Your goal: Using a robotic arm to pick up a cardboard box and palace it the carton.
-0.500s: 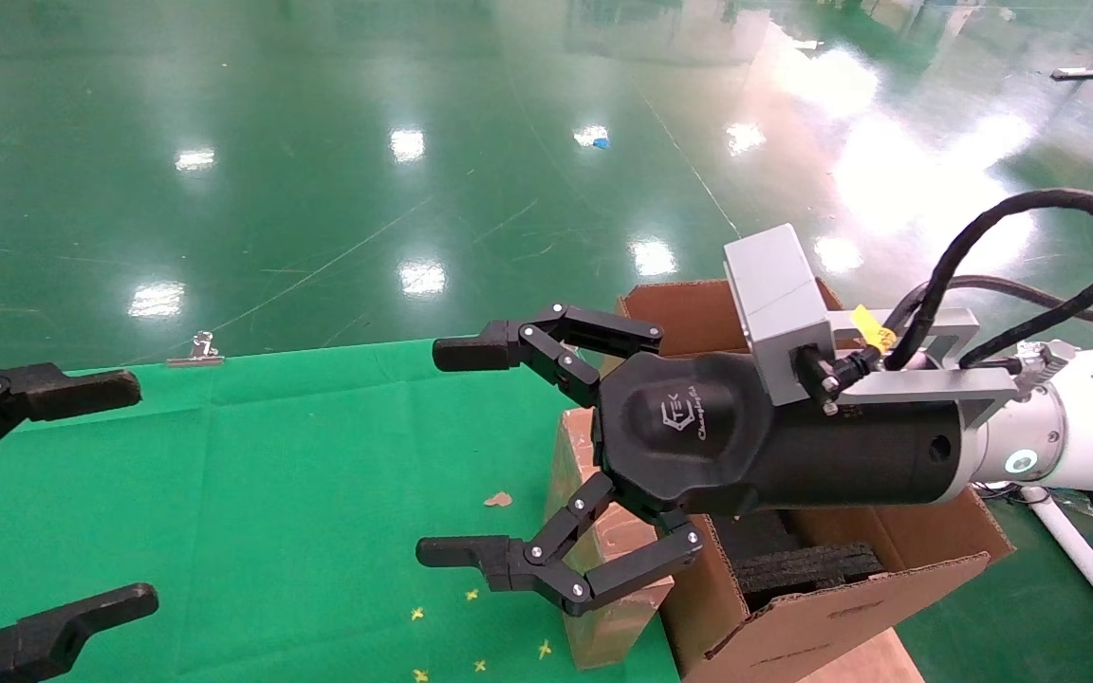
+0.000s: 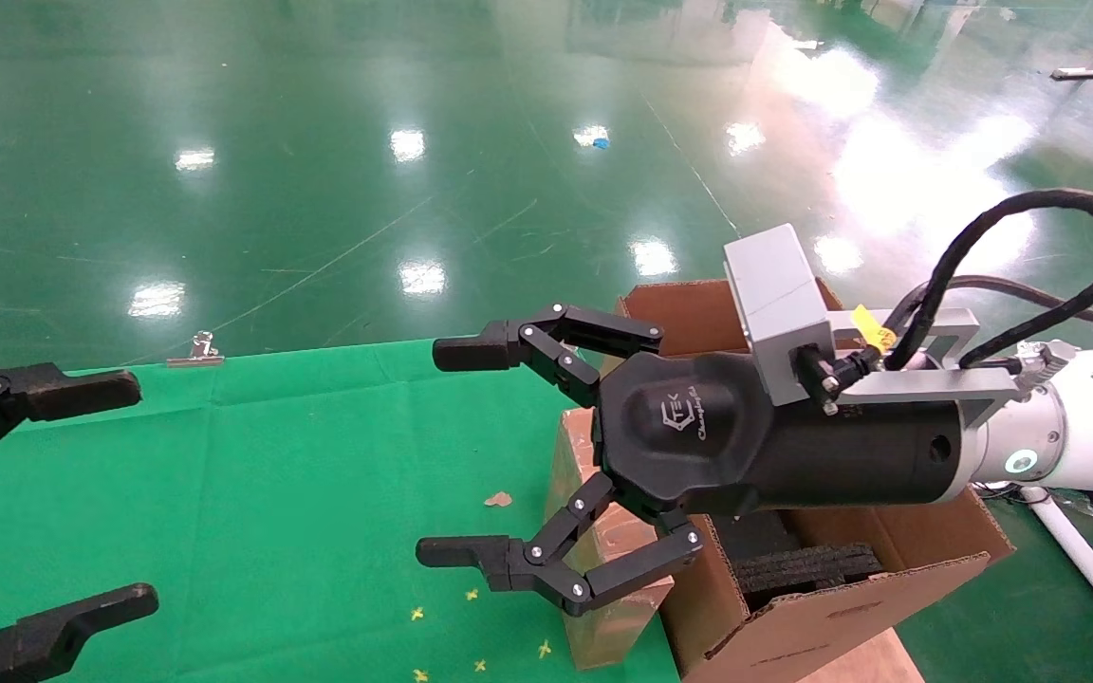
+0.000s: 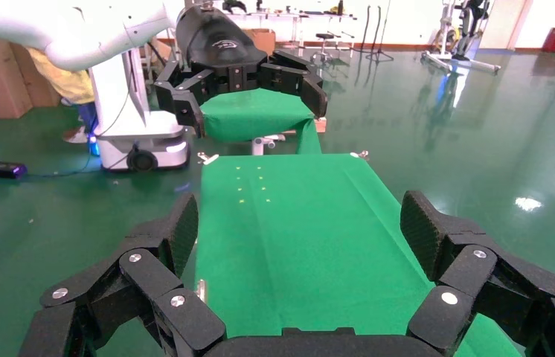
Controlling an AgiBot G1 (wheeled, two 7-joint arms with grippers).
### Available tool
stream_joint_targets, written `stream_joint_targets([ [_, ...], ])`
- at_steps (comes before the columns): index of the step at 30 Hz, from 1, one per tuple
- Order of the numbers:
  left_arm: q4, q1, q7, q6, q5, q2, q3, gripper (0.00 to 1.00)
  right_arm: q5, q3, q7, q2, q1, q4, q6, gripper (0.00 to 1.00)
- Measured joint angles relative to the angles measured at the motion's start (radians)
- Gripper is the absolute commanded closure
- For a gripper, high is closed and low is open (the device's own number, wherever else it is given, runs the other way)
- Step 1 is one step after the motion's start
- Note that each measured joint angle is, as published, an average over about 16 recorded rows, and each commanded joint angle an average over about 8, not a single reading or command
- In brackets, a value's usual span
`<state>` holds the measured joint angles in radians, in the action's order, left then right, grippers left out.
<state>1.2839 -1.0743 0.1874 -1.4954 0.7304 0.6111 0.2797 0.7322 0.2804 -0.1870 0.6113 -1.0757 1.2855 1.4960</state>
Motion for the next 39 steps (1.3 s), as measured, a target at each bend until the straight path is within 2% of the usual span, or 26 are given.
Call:
stream_joint_targets([
  [7,0.0,0.0,0.0,0.0,0.0,0.0,0.0,0.0,0.071,0.03,-0.014,0.001,-0.036,0.024,0.002,0.0],
  [15,-0.001,-0.001,-0.001,0.0,0.0,0.0,0.001,0.0,0.319,0.17,-0.088,0.05,-0.184,0.06,0.032,0.0],
  [21,-0.001,-0.001,-0.001,0.0,-0.001,0.0,0.001,0.0,0.556,0.357,-0.188,0.128,-0.348,0.07,0.063,0.0],
  [27,-0.001,-0.001,-0.001,0.0,-0.001,0.0,0.002,0.0,0.731,0.578,-0.296,0.211,-0.527,0.068,0.085,0.0],
  [33,-0.001,-0.001,-0.001,0.0,-0.001,-0.001,0.002,0.0,0.801,0.791,-0.406,0.257,-0.719,0.066,0.092,0.0],
  [39,-0.001,-0.001,-0.002,0.001,-0.002,-0.001,0.003,0.0,0.789,0.981,-0.495,0.273,-0.902,0.064,0.092,0.0],
])
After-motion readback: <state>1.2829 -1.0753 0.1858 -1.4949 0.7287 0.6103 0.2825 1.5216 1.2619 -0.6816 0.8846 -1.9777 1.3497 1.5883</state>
